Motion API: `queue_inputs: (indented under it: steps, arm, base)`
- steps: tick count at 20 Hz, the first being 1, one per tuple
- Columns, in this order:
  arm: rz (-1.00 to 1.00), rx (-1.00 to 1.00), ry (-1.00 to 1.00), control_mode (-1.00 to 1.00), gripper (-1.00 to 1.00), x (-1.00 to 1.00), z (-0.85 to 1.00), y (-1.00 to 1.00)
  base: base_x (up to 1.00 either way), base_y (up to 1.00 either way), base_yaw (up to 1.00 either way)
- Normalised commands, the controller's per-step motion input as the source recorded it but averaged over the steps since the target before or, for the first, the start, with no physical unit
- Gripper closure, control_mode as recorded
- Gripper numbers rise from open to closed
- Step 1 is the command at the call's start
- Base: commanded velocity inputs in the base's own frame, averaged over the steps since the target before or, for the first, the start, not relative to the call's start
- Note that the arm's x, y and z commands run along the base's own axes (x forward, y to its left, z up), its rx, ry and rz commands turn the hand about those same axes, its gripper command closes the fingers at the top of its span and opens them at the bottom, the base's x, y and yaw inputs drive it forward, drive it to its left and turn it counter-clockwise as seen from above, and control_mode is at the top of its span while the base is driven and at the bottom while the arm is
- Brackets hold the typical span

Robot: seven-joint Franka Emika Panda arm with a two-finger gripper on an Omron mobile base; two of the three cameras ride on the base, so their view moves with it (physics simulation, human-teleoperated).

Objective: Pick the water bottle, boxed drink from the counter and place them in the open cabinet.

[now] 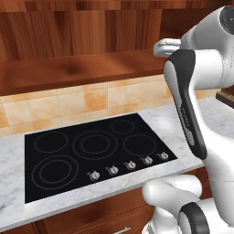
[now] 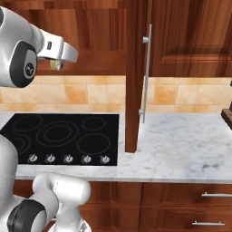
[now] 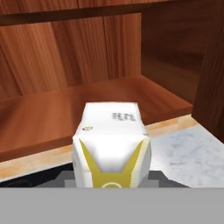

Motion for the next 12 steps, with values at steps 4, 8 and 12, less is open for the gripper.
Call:
queue_inputs:
  steps: [4, 8, 12]
  arm:
    - [0.05, 0.0, 0.0, -1.0, 1.0, 0.62, 0.0, -0.01]
    - [0.02, 0.0, 0.0, -1.0, 1.0, 0.52, 0.0, -0.02]
    - [0.0, 0.0, 0.0, -1.0, 1.0, 0.51, 0.0, -0.08]
  base:
    - [0.0, 0.0, 0.0]
    - [0.0, 0.0, 0.0]
    - [0.0, 0.0, 0.0]
